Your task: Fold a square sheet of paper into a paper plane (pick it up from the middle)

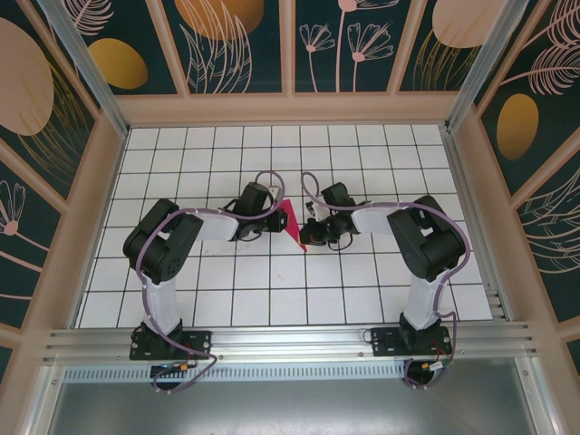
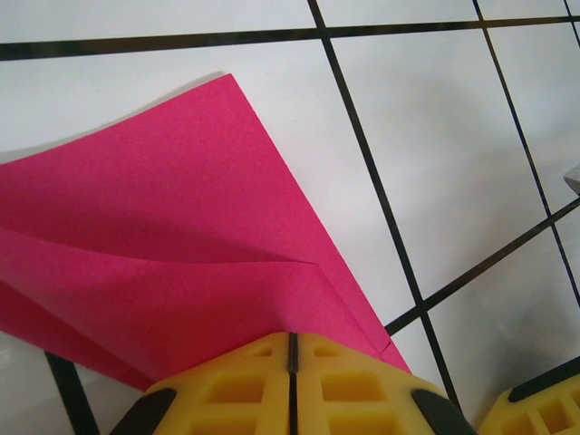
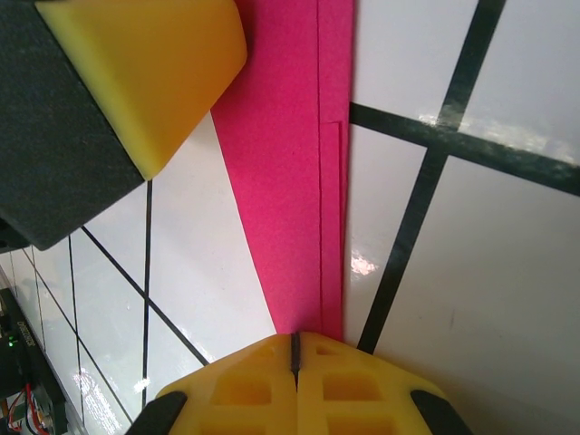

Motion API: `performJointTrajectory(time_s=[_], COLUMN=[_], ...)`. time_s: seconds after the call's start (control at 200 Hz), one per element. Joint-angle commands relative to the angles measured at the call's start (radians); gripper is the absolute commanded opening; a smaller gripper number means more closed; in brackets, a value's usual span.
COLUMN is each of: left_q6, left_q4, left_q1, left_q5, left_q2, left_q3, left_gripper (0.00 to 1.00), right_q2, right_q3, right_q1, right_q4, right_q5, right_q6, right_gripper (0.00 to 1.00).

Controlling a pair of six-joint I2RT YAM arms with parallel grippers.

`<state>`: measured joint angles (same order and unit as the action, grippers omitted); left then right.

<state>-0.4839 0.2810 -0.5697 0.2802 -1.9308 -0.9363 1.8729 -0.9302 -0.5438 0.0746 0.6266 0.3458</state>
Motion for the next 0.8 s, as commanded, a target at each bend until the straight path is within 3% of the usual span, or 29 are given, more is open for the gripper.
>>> performJointTrajectory(time_s=[0.0, 0.26, 0.796], left_q6=[0.029, -0.039, -0.030], left_q4=[-0.007, -0.009, -0.025], left_q1=[0.059, 0.137, 0.223], left_q5=[-0.039, -0.008, -0.019], left_q2=[-0.037, -0.083, -0.146], left_q3=[-0.001, -0.051, -0.139], left_gripper=[0.10, 0.08, 0.08], right_q2=[0.113, 0.123, 0.123], right_q3=[0.057, 0.071, 0.085], right_q1=[-0.010, 0.021, 0.033], right_q4=[0.138, 0.154, 0.146], right_q5=[-0.192, -0.220, -0.214], right_q6=[-0.036, -0.044, -0.031], right_gripper=[0.04, 0.04, 0.05])
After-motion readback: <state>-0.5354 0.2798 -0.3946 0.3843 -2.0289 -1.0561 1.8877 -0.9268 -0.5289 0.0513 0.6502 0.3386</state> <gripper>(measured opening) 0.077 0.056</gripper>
